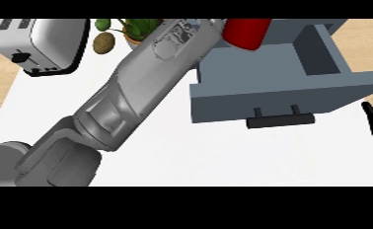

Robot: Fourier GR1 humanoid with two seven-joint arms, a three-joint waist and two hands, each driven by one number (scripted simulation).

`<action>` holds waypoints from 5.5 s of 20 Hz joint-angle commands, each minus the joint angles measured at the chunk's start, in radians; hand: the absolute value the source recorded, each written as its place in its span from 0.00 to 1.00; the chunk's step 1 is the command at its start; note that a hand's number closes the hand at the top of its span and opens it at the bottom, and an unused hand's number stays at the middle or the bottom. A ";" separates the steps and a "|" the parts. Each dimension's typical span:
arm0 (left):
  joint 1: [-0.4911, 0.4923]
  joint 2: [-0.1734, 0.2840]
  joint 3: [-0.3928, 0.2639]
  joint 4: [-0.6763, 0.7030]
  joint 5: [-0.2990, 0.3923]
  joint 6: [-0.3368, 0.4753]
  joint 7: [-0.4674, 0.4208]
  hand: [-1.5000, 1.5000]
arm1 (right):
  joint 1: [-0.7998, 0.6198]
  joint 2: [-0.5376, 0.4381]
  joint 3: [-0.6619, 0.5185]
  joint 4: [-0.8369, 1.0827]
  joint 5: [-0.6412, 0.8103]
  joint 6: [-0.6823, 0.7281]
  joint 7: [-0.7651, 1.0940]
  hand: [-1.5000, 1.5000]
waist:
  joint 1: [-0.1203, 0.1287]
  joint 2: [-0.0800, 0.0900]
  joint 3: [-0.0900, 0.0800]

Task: Pick up the can, place it into the drawer and close the drawer

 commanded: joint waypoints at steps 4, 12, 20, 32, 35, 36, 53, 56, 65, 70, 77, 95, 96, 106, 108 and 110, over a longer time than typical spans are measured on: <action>-0.017 0.000 -0.067 0.080 0.051 0.060 -0.067 1.00 | -0.009 0.005 0.011 -0.017 -0.027 0.007 0.018 0.00 | -0.033 0.007 0.001; -0.004 0.000 -0.152 0.132 0.078 0.068 -0.092 1.00 | -0.050 -0.001 0.026 -0.008 0.007 -0.012 0.040 0.00 | -0.041 0.012 0.001; 0.026 0.000 -0.170 0.174 0.111 0.060 -0.168 0.00 | -0.097 -0.029 -0.002 0.018 -0.007 -0.013 0.035 0.00 | -0.038 0.015 0.000; 0.045 0.000 -0.236 0.135 0.178 0.207 -0.148 0.00 | -0.091 -0.041 0.011 -0.030 -0.014 0.003 0.056 0.00 | -0.067 0.014 0.001; 0.066 0.000 -0.240 0.117 0.196 0.237 -0.185 0.00 | -0.099 -0.049 0.038 -0.032 0.099 -0.016 0.012 0.00 | -0.061 0.016 0.000; 0.084 0.000 -0.232 0.111 0.212 0.211 -0.182 0.00 | -0.112 -0.081 0.009 -0.053 0.112 -0.013 -0.011 0.00 | -0.054 0.013 0.000; 0.050 0.000 -0.192 0.051 0.324 0.243 -0.253 0.00 | -0.156 -0.192 0.206 0.002 0.658 -0.058 -0.115 0.00 | 0.033 -0.002 -0.002; 0.047 0.000 -0.228 0.031 0.323 0.270 -0.230 0.00 | -0.224 -0.213 0.287 0.047 0.804 -0.078 -0.092 0.00 | 0.039 -0.003 -0.002; -0.009 0.005 -0.202 0.031 0.289 0.291 -0.143 0.00 | -0.259 -0.215 0.387 0.340 1.096 -0.219 -0.159 0.00 | 0.079 -0.013 -0.001; 0.072 0.098 -0.214 -0.070 0.244 0.266 -0.084 0.00 | -0.311 -0.184 0.325 0.515 1.083 -0.344 -0.228 0.00 | 0.088 -0.018 -0.001; 0.152 0.243 -0.227 -0.266 0.209 0.237 0.034 0.00 | -0.447 -0.100 0.320 0.766 1.172 -0.471 -0.189 0.00 | 0.108 -0.021 -0.002; 0.371 0.418 -0.232 -0.579 0.164 0.215 0.131 0.00 | -0.817 -0.132 0.139 1.365 1.264 -0.789 -0.254 0.00 | 0.143 -0.011 -0.001; 0.336 0.399 -0.249 -0.576 0.155 0.226 0.158 0.00 | -0.860 -0.126 0.121 1.420 1.276 -0.831 -0.241 0.00 | 0.163 -0.003 0.001; 0.505 0.494 -0.225 -0.738 0.125 0.205 0.161 0.00 | -1.106 -0.120 0.068 1.714 1.307 -0.952 -0.236 0.00 | 0.151 0.001 0.000; 0.550 0.487 -0.230 -0.763 0.116 0.221 0.144 0.00 | -1.165 -0.123 0.064 1.743 1.328 -0.961 -0.194 0.00 | 0.160 0.003 -0.001; 0.556 0.494 -0.228 -0.779 0.112 0.211 0.153 0.00 | -1.193 -0.167 0.035 1.783 1.300 -0.954 -0.233 0.00 | 0.158 0.007 0.000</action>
